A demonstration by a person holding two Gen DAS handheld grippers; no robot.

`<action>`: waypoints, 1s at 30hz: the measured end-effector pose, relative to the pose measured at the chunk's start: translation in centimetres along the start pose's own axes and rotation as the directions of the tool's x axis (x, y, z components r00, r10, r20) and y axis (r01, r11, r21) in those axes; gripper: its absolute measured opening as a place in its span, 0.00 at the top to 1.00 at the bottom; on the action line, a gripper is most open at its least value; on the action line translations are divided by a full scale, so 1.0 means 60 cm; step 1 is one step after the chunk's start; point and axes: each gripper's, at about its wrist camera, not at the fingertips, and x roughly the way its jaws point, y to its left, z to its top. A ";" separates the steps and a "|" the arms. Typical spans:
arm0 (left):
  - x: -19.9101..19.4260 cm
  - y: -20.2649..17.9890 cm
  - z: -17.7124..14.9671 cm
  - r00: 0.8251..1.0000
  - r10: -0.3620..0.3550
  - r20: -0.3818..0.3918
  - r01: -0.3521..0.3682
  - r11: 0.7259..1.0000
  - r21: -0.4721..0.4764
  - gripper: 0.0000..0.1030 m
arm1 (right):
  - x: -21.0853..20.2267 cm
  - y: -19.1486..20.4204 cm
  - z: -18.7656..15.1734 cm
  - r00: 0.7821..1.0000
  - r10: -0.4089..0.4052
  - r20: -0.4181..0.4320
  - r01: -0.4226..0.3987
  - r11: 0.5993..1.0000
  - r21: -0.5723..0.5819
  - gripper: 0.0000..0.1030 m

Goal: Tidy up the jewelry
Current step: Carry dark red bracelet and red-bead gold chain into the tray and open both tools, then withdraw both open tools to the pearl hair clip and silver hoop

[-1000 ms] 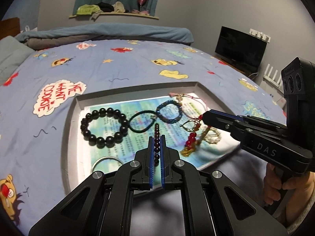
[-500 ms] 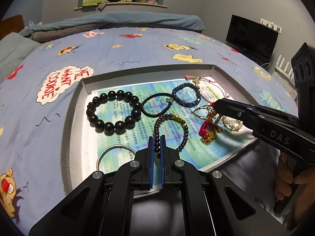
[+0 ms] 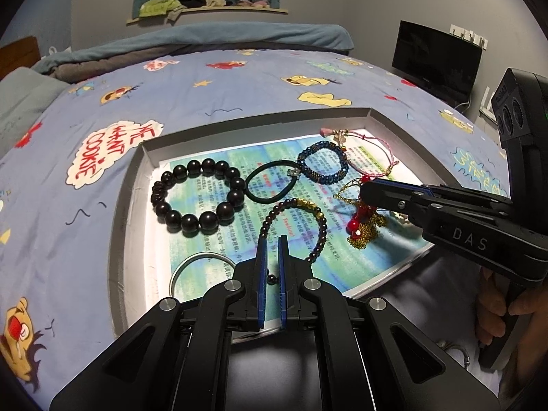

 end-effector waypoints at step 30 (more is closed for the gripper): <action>-0.118 0.029 -0.001 0.977 0.146 0.156 -0.129 0.985 -0.111 0.12 | -0.115 0.027 0.002 0.990 -0.057 0.129 0.061 0.998 -0.030 0.07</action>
